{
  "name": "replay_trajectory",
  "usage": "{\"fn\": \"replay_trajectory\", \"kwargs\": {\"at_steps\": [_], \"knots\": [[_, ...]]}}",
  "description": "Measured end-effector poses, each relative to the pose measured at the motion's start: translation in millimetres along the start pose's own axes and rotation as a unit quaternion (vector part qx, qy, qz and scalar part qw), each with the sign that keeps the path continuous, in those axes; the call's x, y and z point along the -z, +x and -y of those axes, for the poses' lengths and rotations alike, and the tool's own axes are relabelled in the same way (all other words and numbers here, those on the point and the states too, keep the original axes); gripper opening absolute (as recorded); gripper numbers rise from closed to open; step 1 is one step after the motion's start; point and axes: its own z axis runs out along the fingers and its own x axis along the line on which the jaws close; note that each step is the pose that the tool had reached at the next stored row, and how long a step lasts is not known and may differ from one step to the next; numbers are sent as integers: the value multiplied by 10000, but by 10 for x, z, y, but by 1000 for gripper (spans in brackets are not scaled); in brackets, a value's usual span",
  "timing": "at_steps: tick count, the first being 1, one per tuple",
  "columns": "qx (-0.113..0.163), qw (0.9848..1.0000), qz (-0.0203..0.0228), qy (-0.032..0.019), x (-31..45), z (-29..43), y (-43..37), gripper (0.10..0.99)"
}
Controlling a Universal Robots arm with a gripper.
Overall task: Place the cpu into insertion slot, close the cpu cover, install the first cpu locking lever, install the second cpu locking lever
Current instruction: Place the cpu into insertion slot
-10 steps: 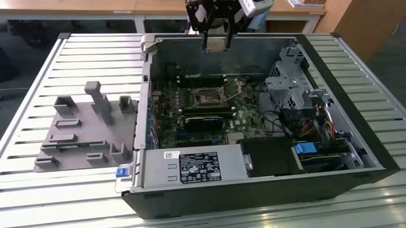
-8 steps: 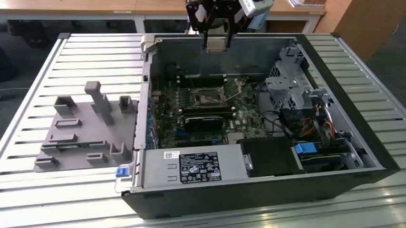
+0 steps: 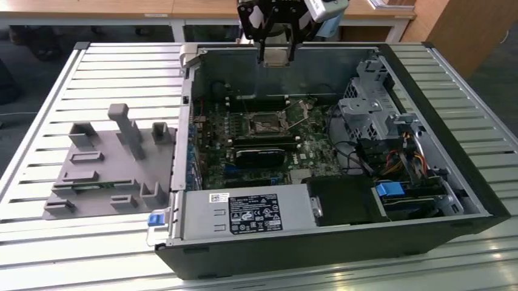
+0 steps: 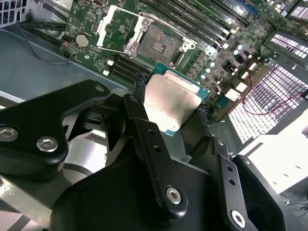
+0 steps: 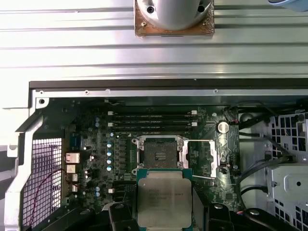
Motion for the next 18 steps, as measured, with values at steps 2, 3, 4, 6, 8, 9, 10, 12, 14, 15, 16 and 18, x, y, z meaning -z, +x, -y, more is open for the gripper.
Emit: {"fn": "replay_trajectory", "kwargs": {"at_steps": [2, 3, 4, 6, 8, 9, 10, 12, 14, 15, 16, 18], "knots": [[-12, 10000, 1, 0, 0, 0, 0, 545], [-18, 10000, 2, 0, 0, 0, 0, 545], [-25, 10000, 2, 0, 0, 0, 0, 545], [-38, 10000, 3, 0, 0, 0, 1, 545], [-50, 10000, 4, -1, 0, 0, 1, 545], [-56, 10000, 5, -1, 0, 0, 1, 545], [-61, 10000, 5, -1, -1, 0, 2, 545], [-78, 10000, 7, -1, -1, 0, 2, 545], [-89, 10000, 8, -2, -1, 0, 2, 545], [-94, 10000, 9, -2, -1, 0, 2, 545], [-105, 9999, 9, -2, -1, 0, 3, 545], [-119, 9999, 10, -2, -2, 0, 3, 545]]}}
